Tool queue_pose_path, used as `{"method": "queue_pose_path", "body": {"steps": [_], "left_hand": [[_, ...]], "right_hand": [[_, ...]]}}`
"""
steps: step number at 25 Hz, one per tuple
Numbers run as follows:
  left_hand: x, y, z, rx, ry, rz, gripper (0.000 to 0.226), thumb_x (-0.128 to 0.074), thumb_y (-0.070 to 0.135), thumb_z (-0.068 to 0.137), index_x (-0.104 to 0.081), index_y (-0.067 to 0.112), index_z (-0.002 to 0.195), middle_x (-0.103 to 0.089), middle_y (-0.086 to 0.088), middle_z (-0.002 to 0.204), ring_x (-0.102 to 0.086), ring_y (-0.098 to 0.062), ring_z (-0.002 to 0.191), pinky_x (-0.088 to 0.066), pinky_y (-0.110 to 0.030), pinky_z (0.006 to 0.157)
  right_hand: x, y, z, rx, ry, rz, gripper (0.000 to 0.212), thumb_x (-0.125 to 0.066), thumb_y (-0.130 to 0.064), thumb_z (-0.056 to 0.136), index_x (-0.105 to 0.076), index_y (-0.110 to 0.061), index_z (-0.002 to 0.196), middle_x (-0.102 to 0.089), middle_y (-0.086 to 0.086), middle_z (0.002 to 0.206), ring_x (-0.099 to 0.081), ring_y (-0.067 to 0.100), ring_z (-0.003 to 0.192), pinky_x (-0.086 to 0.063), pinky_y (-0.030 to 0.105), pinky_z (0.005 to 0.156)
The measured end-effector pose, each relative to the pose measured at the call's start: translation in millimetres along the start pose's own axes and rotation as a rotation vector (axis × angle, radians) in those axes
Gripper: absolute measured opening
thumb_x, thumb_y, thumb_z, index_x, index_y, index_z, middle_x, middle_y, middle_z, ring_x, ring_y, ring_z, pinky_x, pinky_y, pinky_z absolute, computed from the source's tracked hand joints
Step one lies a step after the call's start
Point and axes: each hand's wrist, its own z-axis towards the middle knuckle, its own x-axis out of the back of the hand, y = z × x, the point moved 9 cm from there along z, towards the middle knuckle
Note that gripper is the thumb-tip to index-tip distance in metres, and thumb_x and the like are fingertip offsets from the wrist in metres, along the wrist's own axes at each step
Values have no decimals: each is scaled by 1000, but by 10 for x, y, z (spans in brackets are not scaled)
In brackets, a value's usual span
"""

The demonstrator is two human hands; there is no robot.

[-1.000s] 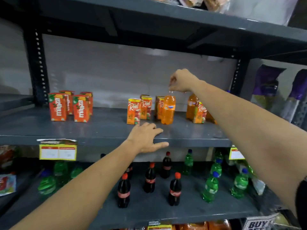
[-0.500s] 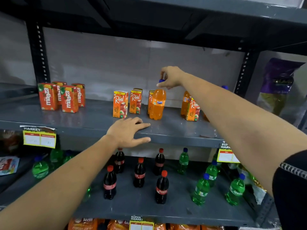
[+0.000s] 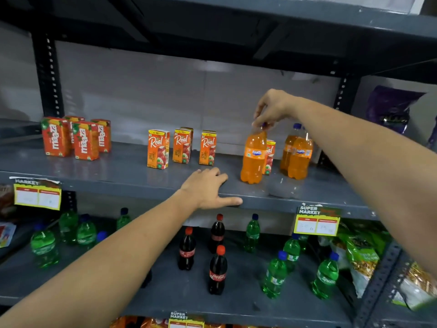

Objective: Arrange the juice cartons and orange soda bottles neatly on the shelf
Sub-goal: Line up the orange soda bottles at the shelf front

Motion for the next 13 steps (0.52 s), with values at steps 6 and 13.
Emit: {"method": "queue_pose_path", "body": {"steps": [6, 13], "left_hand": [[-57, 143, 212, -11, -56, 45, 106, -24, 92, 65, -42, 16, 136, -49, -9, 135, -48, -29, 120, -35, -49, 104], [-125, 155, 258, 7, -130, -20, 111, -31, 93, 60, -35, 17, 140, -43, -5, 143, -43, -25, 128, -23, -54, 112]], "right_hand": [[231, 512, -139, -67, -42, -84, 9, -74, -12, 77, -66, -11, 80, -70, 9, 82, -70, 15, 65, -50, 18, 49], [91, 561, -67, -110, -174, -230, 11, -71, -14, 80, -64, -7, 85, -67, 14, 92, -65, 21, 71, -52, 29, 58]]}}
